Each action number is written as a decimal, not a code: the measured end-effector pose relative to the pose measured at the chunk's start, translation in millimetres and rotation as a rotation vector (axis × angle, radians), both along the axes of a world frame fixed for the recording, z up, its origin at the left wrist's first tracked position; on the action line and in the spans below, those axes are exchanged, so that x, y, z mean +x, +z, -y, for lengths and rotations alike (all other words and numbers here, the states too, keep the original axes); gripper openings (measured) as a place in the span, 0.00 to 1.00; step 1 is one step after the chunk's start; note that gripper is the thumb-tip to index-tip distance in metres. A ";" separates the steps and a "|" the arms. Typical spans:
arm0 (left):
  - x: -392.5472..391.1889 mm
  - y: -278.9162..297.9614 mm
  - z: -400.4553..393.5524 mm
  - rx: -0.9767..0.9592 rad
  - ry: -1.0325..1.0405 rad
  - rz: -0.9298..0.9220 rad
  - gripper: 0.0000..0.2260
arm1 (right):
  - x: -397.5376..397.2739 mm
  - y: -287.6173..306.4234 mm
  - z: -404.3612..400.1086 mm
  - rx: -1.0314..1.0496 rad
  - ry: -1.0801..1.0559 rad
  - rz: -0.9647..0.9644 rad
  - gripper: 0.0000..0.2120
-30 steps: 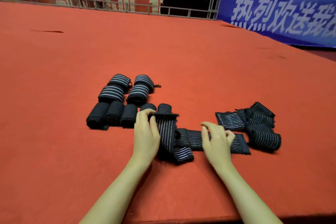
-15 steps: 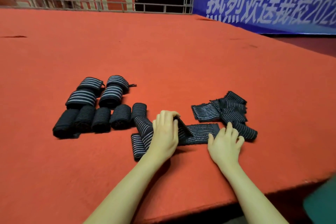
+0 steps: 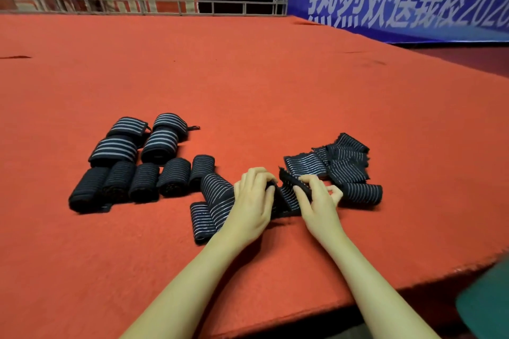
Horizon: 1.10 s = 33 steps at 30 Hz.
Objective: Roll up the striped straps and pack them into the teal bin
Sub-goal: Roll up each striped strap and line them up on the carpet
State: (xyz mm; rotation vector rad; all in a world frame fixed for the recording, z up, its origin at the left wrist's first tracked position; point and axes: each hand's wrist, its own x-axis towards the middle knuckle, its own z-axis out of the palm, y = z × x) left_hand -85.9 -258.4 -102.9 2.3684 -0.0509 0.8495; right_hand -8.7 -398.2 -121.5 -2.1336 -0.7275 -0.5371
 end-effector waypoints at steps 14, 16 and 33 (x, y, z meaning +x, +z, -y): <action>-27.6 44.0 -44.4 0.076 0.079 0.230 0.04 | -11.0 71.0 -33.5 0.262 0.225 -0.081 0.08; -29.0 54.1 -49.6 0.103 0.091 0.266 0.02 | -12.2 82.2 -37.5 0.253 0.200 0.002 0.06; -44.4 100.4 -54.1 -0.254 -0.015 0.315 0.03 | -27.0 129.9 -50.4 0.403 0.508 -0.260 0.10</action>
